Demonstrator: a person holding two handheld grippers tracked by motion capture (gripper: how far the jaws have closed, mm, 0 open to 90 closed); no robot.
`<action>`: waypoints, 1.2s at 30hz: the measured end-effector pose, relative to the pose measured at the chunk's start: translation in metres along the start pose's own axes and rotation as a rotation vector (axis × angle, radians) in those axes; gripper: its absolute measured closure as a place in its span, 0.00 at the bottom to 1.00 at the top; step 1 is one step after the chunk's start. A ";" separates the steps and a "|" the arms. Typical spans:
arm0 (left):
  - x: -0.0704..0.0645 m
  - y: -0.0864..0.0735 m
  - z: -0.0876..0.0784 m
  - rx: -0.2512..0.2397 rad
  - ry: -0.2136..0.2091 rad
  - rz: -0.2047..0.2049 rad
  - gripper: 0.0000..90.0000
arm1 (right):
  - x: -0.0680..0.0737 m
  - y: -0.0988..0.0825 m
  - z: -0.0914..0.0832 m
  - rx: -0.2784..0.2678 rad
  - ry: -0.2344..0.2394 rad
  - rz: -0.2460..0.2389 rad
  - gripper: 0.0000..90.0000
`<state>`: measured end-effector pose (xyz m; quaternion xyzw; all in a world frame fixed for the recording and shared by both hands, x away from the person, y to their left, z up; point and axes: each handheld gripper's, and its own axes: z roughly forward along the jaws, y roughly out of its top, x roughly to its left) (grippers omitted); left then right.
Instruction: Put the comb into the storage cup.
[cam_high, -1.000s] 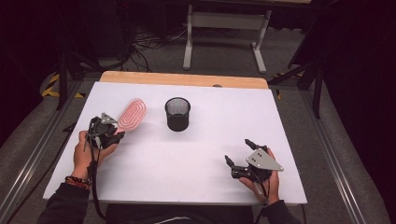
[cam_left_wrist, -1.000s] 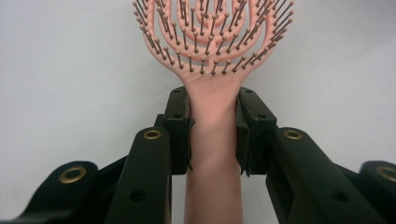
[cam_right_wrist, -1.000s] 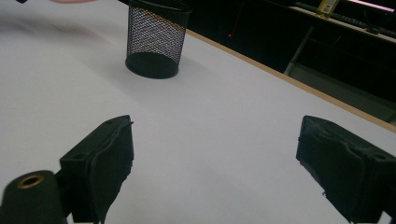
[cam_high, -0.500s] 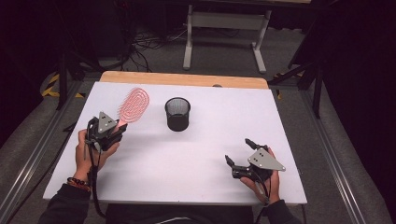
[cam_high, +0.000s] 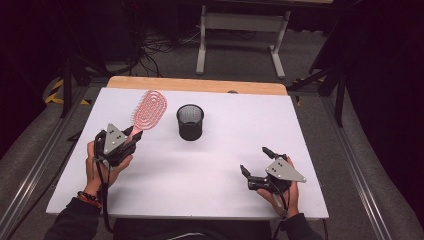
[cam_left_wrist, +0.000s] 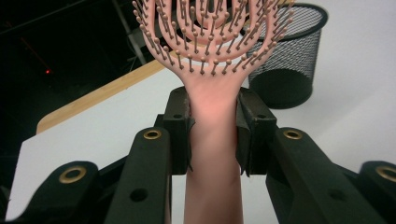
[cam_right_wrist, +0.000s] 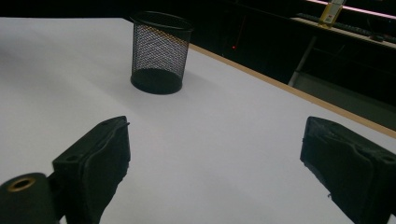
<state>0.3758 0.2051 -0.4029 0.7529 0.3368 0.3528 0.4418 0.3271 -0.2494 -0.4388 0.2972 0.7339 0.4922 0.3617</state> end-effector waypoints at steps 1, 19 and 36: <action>-0.002 0.000 0.000 -0.012 -0.006 0.002 0.77 | 0.000 0.001 0.000 -0.001 0.001 -0.001 0.09; -0.043 0.006 0.006 -0.090 -0.089 0.082 0.77 | 0.011 0.044 0.022 -0.090 0.062 0.049 0.08; -0.075 0.007 0.015 -0.128 -0.151 0.146 0.77 | 0.050 0.075 0.062 -0.138 0.231 0.100 0.11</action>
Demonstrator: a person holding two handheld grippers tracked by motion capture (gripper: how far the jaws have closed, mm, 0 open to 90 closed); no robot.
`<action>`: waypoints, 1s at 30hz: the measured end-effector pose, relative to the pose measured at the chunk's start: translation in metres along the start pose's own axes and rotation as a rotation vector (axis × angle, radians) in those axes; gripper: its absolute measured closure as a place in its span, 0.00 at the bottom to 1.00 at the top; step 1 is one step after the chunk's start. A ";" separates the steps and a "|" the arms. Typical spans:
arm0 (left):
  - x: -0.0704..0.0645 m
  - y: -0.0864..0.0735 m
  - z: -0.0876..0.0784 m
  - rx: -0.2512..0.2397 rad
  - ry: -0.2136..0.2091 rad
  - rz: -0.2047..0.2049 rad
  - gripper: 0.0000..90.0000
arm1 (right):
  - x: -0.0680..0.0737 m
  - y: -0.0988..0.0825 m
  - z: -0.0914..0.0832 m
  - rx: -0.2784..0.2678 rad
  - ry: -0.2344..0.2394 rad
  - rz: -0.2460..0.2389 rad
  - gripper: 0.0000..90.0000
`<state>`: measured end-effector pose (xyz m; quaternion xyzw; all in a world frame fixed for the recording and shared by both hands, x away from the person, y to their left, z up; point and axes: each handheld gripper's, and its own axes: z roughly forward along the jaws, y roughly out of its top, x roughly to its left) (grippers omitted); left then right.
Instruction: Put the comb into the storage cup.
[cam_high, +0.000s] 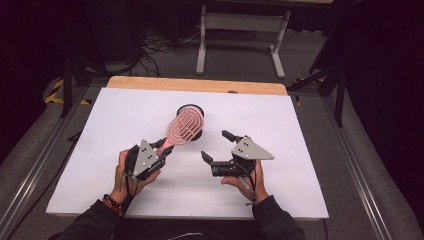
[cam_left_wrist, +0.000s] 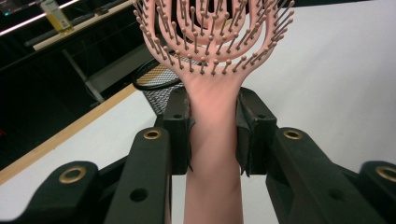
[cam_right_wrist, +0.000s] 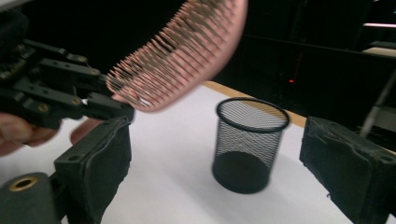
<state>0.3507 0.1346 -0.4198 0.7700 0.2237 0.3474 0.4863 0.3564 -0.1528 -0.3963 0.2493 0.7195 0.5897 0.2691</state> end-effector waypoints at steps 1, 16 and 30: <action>-0.001 0.000 0.001 -0.002 -0.005 0.000 0.77 | 0.002 0.001 0.003 0.003 0.007 0.001 0.11; -0.032 0.000 0.012 0.013 -0.071 0.090 0.77 | 0.010 0.004 0.017 -0.004 0.077 0.028 0.19; -0.042 -0.005 0.020 0.056 -0.081 0.136 0.77 | 0.004 0.002 0.007 -0.064 0.109 0.110 0.42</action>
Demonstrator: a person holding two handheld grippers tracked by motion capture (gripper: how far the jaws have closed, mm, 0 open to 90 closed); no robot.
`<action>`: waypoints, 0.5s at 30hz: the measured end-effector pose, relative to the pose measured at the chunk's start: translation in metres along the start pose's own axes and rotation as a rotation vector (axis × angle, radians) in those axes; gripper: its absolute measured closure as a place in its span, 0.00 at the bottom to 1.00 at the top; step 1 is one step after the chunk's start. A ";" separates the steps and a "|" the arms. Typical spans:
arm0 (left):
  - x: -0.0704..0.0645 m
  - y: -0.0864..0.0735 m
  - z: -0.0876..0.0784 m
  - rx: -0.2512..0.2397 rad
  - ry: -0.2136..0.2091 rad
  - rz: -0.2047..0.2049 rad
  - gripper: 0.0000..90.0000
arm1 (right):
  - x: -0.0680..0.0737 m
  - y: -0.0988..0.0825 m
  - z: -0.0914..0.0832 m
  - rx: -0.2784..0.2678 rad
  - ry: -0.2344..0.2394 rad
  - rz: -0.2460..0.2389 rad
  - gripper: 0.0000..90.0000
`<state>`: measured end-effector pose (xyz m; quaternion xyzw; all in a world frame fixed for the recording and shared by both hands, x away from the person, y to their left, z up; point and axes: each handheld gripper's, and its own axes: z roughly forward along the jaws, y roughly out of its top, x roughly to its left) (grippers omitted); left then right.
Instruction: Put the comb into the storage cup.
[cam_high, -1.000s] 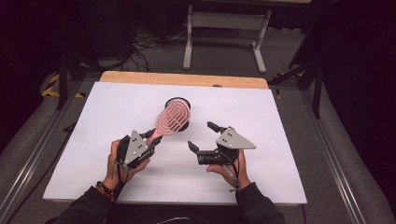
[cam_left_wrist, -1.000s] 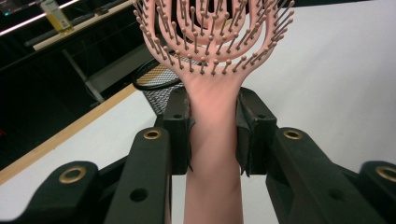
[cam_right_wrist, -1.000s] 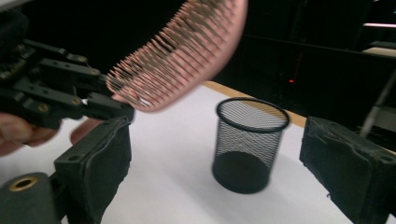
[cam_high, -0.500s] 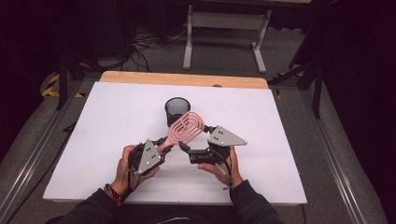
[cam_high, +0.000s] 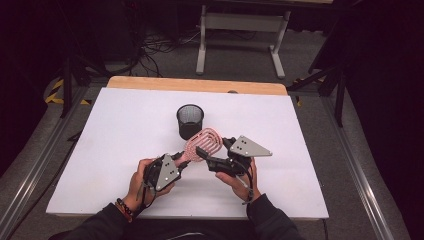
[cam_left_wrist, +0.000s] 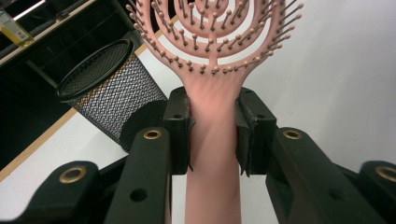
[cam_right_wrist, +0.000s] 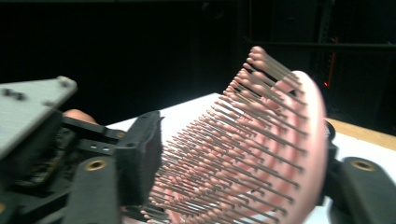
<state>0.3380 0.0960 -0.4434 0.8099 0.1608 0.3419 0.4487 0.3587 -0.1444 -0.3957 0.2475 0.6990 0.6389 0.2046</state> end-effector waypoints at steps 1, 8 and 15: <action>0.000 0.000 0.001 0.011 -0.001 0.001 0.77 | 0.003 0.001 -0.001 -0.011 0.012 -0.019 0.48; -0.003 -0.001 0.003 0.018 -0.003 0.007 0.77 | 0.009 0.002 -0.003 -0.007 0.030 -0.054 0.62; -0.006 -0.004 0.005 0.012 0.012 0.027 0.77 | 0.013 0.004 -0.006 -0.003 0.047 -0.055 0.68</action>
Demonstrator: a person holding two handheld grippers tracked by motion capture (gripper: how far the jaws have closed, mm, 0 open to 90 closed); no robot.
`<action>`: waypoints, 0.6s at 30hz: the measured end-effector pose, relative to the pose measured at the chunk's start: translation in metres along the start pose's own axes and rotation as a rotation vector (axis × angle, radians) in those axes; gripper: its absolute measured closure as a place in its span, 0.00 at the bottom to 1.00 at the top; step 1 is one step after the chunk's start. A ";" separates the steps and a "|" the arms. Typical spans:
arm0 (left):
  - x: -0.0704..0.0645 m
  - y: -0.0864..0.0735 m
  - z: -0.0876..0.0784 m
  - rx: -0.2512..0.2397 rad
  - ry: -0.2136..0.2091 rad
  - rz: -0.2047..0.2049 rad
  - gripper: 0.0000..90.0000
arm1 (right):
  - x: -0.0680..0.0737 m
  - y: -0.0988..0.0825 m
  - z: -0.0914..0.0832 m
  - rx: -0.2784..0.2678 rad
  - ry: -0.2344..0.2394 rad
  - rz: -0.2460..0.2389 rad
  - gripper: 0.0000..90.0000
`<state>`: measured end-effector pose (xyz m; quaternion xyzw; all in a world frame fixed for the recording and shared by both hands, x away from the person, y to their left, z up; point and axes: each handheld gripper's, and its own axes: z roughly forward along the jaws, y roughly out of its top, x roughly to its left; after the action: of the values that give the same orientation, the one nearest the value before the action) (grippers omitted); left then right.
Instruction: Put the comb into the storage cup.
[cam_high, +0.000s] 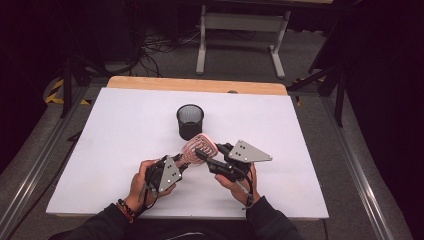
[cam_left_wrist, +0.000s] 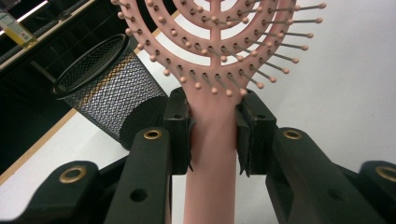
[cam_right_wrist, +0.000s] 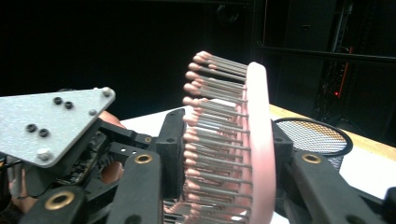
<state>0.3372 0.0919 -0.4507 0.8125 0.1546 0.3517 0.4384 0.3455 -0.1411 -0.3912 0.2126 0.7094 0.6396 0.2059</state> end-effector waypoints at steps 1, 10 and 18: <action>0.000 0.000 0.000 0.000 0.002 0.001 0.77 | 0.001 0.000 0.000 0.002 0.009 -0.002 0.69; 0.001 -0.002 -0.001 -0.017 0.005 0.003 0.74 | 0.009 0.004 -0.002 0.000 0.007 -0.071 0.70; 0.004 -0.003 -0.003 -0.034 -0.019 0.001 0.70 | 0.005 0.006 -0.012 -0.004 -0.019 -0.114 0.70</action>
<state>0.3381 0.0973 -0.4507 0.8084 0.1439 0.3467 0.4535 0.3346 -0.1478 -0.3844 0.1775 0.7169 0.6264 0.2491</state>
